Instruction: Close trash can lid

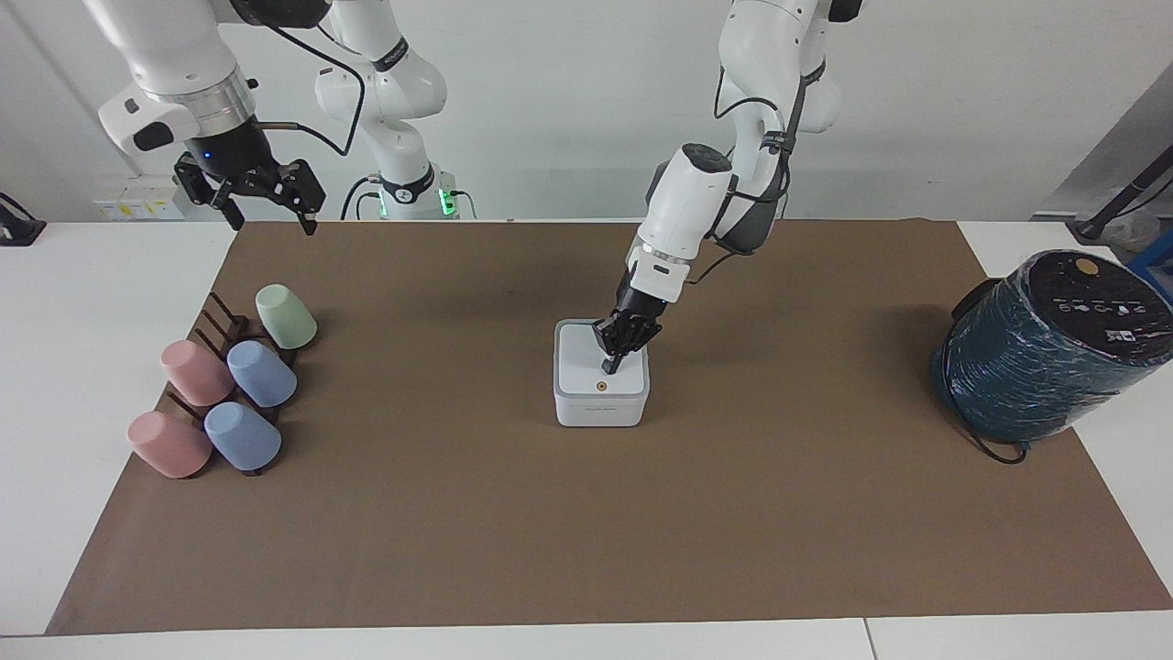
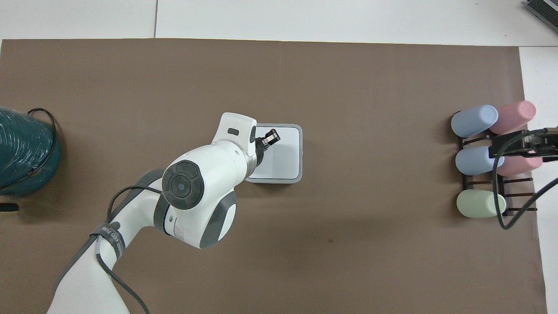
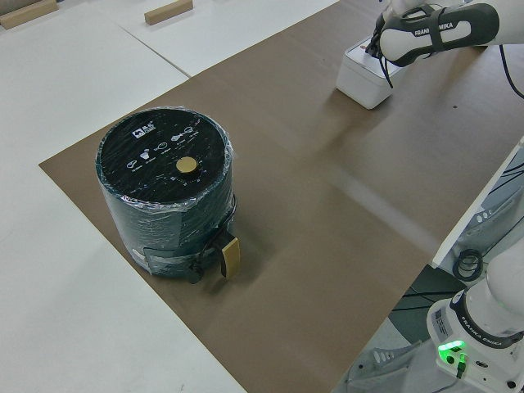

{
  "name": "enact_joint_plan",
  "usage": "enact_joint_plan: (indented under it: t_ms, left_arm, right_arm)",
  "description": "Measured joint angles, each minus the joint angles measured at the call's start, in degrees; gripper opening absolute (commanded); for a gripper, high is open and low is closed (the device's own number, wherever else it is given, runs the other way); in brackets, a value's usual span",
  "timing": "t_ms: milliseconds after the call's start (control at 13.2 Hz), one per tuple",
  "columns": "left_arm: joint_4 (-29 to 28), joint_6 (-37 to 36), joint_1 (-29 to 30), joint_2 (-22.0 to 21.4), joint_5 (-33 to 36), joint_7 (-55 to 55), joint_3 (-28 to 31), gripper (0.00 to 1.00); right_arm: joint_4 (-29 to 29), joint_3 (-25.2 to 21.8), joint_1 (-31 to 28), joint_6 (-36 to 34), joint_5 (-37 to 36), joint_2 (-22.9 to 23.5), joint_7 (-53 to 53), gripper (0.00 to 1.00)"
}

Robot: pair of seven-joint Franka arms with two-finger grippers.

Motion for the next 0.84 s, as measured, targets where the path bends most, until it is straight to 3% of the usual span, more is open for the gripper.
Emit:
enact_joint_plan:
  t_ms: [532, 835]
  left_arm:
    - [1.75, -0.28, -0.21, 1.03, 0.0, 0.0, -0.02, 0.0]
    - [5.09, -6.92, -0.21, 1.63, 0.0, -0.02, 0.22, 0.0]
  right_arm:
    - [0.0, 0.0, 0.0, 0.0, 0.0, 0.0, 0.0, 1.0]
    - [0.0, 0.0, 0.0, 0.0, 0.0, 0.0, 0.0, 1.0]
